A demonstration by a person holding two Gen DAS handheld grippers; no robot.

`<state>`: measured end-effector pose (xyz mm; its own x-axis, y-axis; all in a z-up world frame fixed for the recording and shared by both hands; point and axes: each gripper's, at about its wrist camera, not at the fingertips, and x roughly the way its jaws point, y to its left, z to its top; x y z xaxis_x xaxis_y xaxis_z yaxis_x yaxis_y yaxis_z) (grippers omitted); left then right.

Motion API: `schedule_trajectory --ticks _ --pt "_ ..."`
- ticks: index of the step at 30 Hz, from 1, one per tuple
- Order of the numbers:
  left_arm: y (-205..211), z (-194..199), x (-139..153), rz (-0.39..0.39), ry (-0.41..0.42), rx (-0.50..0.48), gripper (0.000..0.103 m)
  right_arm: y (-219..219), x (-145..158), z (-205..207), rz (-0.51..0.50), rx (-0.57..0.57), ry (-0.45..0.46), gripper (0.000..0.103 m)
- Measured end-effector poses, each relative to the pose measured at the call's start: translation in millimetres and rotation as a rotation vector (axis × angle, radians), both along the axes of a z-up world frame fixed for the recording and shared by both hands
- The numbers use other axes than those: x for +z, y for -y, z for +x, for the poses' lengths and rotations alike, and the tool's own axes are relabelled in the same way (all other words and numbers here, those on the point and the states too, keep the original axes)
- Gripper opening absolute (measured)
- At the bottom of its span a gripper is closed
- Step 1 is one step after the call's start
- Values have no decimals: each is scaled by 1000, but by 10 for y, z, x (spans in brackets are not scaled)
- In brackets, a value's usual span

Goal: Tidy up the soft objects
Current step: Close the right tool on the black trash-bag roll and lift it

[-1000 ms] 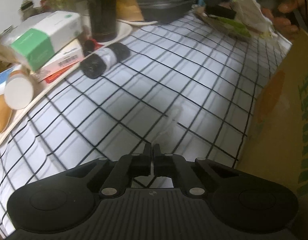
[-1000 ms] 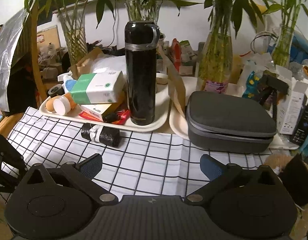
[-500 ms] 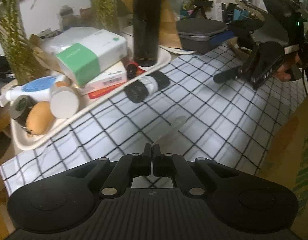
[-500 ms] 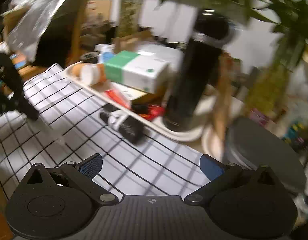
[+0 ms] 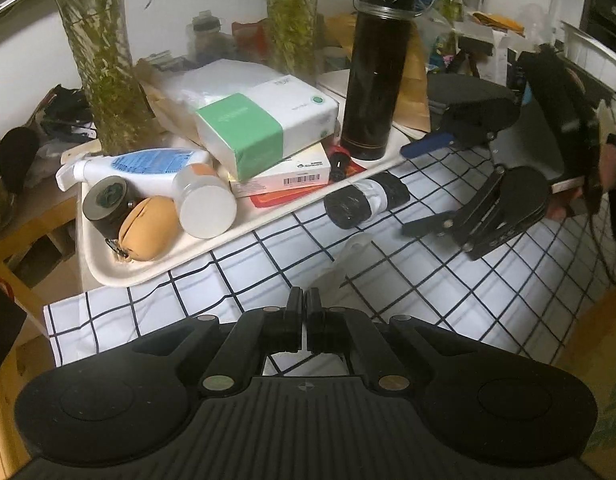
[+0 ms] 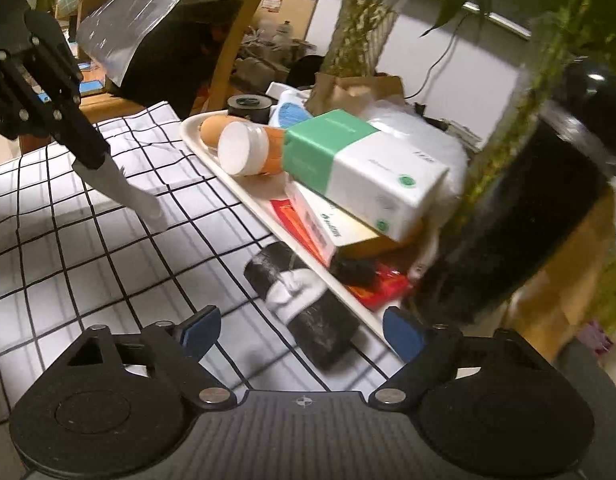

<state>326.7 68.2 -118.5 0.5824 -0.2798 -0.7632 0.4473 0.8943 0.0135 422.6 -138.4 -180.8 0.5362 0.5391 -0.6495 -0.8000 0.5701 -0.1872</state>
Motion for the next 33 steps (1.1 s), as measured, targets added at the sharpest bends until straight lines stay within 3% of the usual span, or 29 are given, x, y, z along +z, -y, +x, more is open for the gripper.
schedule_trajectory --ticks 12,18,20,28,31,33 --pt "-79 -36 -25 2 9 19 2 -212 -226 221 -8 -29 -24 80" --pt "-79 -3 -30 0 5 27 2 -242 -172 224 -47 -16 -131 78" --pt "-76 -8 -30 1 5 27 2 -174 -104 219 17 -9 -166 76" --pt "-96 3 -52 4 0 39 2 -282 -234 251 3 -27 -86 75" --pt "-87 -1 -78 11 -5 31 2 -294 -261 299 22 -22 -113 67" --pt "-87 -4 -92 15 -6 28 2 -295 -250 318 34 -9 -152 53"
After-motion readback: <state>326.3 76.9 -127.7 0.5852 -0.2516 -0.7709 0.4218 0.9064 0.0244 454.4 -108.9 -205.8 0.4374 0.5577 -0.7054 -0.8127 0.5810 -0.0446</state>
